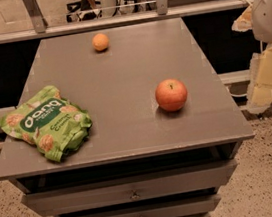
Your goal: Move apple near orange
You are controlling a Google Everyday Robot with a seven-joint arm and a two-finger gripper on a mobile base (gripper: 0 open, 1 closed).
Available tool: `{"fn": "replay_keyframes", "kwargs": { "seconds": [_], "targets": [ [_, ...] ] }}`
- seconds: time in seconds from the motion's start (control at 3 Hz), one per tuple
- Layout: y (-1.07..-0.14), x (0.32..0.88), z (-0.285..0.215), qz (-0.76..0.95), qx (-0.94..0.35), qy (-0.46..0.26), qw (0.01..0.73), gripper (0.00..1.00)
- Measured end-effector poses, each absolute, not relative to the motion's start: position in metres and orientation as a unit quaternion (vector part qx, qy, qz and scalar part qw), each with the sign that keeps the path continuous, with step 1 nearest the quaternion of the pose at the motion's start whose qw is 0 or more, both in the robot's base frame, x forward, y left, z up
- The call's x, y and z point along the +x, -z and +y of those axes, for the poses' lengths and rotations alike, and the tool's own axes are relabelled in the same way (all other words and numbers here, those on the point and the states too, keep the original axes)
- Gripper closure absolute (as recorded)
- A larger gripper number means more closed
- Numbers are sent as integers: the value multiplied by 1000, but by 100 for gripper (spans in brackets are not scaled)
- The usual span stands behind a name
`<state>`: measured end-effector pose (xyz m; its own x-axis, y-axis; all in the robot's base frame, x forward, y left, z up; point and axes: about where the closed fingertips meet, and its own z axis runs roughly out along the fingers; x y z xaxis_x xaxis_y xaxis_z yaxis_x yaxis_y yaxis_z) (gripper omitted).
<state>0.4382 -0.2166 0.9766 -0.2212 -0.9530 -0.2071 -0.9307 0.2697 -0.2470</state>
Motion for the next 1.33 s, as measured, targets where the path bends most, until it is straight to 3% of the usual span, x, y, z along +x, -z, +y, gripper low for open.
{"fn": "replay_keyframes", "kwargs": {
  "seconds": [0.67,1.33],
  "targets": [
    [-967,449,-208,780,-601,19,177,0],
    [-889,530,-147,757,-580,-90,286,0]
  ]
}}
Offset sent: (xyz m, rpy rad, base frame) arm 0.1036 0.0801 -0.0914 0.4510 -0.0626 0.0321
